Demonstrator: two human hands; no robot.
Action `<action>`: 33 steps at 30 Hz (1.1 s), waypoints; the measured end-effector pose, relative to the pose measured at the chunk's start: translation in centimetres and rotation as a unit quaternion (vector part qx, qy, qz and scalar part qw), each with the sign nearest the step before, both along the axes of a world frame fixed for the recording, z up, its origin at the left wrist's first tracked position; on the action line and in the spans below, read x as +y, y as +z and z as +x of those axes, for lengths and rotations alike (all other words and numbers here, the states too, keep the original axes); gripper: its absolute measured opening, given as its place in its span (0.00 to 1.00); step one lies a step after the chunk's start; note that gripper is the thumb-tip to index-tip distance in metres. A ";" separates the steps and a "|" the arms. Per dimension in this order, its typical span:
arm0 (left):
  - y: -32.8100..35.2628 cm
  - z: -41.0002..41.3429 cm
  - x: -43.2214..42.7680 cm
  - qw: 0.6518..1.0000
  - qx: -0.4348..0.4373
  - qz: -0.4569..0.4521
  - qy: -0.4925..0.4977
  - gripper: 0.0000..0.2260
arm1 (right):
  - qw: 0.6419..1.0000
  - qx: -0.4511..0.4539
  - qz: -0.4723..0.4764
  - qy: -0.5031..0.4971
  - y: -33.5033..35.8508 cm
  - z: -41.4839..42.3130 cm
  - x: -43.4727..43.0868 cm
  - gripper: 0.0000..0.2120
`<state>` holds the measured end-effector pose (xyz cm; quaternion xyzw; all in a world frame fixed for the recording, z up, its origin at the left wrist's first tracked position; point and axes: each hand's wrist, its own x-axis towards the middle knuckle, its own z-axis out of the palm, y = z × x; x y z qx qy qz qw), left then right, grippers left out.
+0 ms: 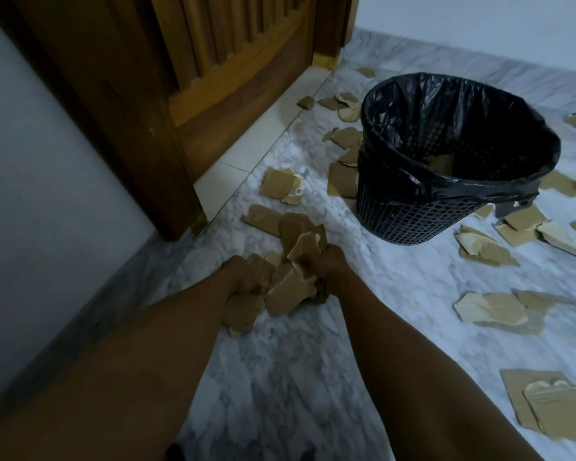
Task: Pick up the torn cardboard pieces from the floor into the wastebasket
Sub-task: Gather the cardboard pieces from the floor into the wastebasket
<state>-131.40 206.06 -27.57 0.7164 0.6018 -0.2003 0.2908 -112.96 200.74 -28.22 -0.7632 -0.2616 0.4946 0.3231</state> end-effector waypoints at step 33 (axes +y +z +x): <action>31.0 26.6 2.5 0.821 -0.537 0.104 0.167 0.28 | 0.868 -0.307 0.376 -0.107 30.8 20.0 1.4 0.24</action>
